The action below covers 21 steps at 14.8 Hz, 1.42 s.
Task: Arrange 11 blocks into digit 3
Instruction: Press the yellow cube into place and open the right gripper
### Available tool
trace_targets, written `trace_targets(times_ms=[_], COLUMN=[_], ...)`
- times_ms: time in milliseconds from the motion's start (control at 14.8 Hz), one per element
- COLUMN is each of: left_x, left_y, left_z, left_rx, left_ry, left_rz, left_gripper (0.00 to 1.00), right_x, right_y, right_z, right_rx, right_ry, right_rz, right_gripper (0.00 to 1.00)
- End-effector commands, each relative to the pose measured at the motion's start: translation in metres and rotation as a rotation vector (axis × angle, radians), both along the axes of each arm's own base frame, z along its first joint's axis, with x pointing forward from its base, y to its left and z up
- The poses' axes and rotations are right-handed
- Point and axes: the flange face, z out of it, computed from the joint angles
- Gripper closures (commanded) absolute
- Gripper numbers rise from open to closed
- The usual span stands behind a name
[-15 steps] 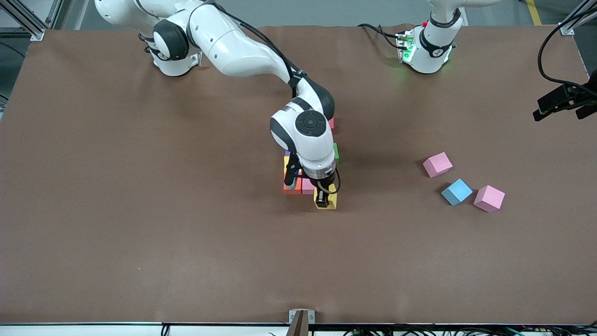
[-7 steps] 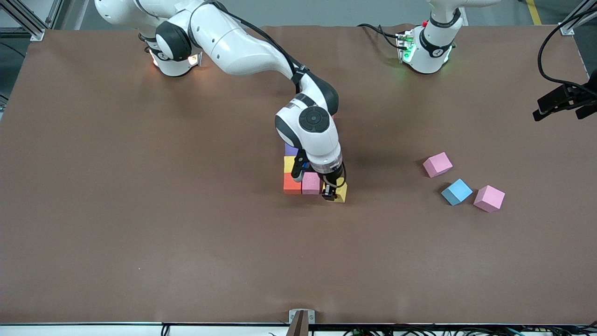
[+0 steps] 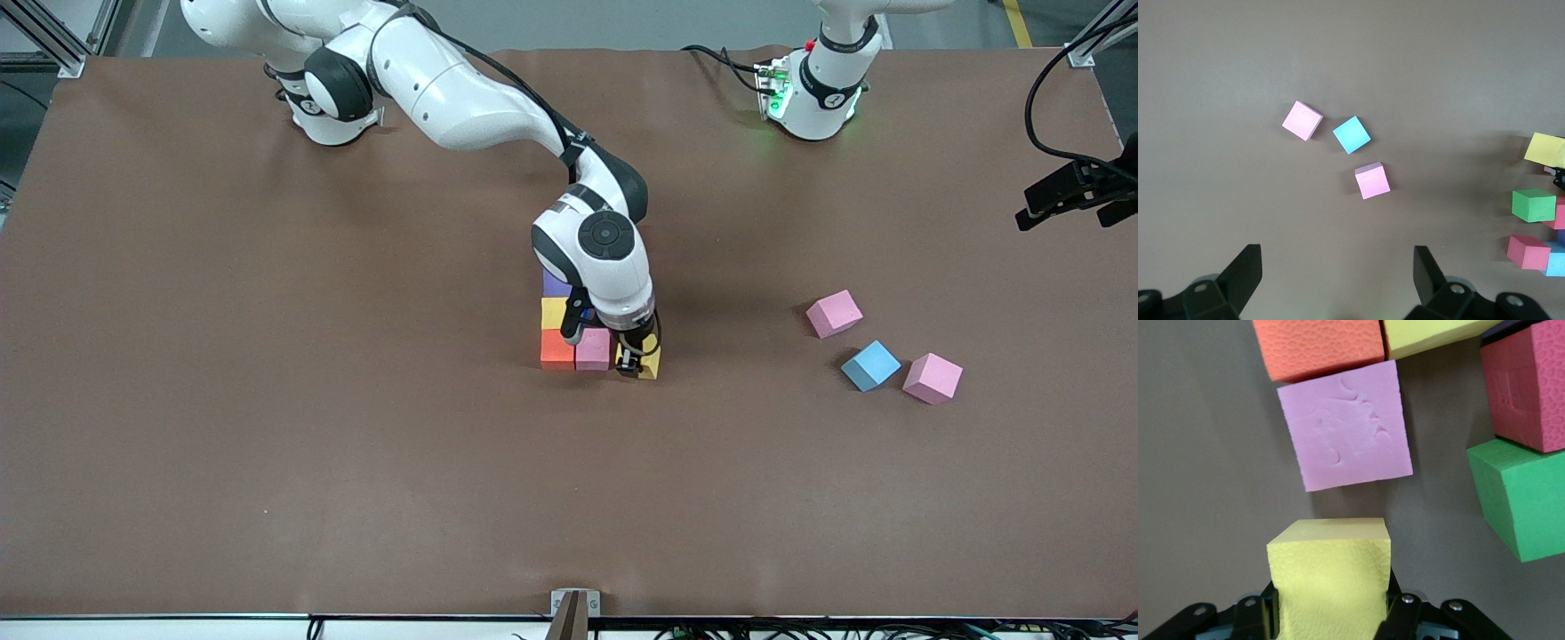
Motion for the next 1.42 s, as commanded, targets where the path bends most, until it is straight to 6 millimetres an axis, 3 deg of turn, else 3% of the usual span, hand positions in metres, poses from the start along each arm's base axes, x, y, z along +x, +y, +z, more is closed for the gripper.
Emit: trace_targets(times_ms=[0, 474, 1353], left_x=[0.004, 0.004, 0.004], left_y=[-0.002, -0.002, 0.0], left_z=[0.005, 0.005, 0.005], left_rx=[-0.015, -0.017, -0.017], left_ry=[-0.012, -0.012, -0.012], left_rz=[-0.004, -0.003, -0.003], left_gripper=[0.0, 0.0, 0.0], right_x=[-0.008, -0.017, -0.017], right_y=[0.006, 0.008, 0.007], right_z=[-0.006, -0.019, -0.02], right_rx=[-0.01, -0.05, -0.077], right_ry=[0.006, 0.025, 0.014], right_rz=[-0.007, 0.015, 0.032], right_gripper=[1.0, 1.0, 1.0])
